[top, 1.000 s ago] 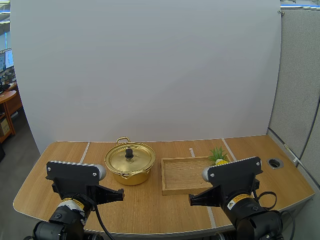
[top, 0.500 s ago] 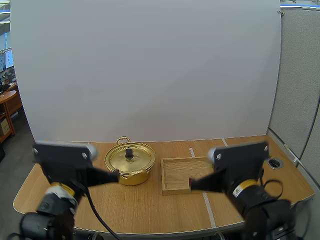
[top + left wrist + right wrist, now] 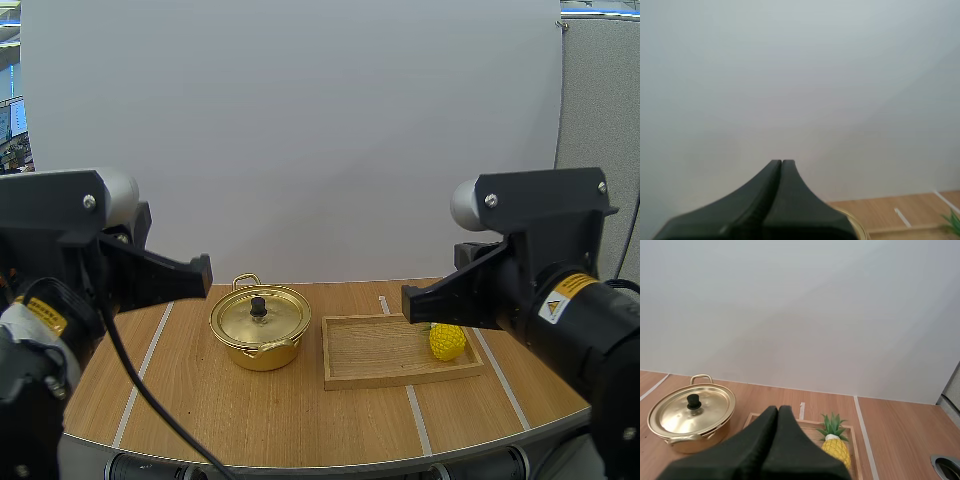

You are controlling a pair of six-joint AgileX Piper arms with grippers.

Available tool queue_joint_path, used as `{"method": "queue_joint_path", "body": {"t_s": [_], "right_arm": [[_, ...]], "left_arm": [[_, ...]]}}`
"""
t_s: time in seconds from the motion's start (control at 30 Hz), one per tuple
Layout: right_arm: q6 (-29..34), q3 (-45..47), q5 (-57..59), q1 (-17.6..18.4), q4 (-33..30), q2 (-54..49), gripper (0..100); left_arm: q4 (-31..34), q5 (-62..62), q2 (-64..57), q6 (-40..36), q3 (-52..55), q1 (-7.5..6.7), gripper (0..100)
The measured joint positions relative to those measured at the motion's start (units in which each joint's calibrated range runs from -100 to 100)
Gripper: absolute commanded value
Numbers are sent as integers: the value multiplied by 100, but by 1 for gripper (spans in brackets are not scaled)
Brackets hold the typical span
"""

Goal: Open the pot, put the pineapple inside, and close it

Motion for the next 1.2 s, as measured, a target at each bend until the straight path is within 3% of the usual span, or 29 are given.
{"method": "queue_joint_path", "body": {"t_s": [0.17,0.37,0.9,1.2], "right_arm": [[0,-519,1424,0,0,0,0],[0,-609,1804,0,0,9,0],[0,-648,1830,0,0,1559,0],[0,-648,1830,0,0,3457,0]], "left_arm": [[14,1621,0,0,-369,0,0],[14,2170,0,50,-380,0,0],[14,1885,2128,352,-409,0,0],[14,744,4110,773,-409,0,0]]}}
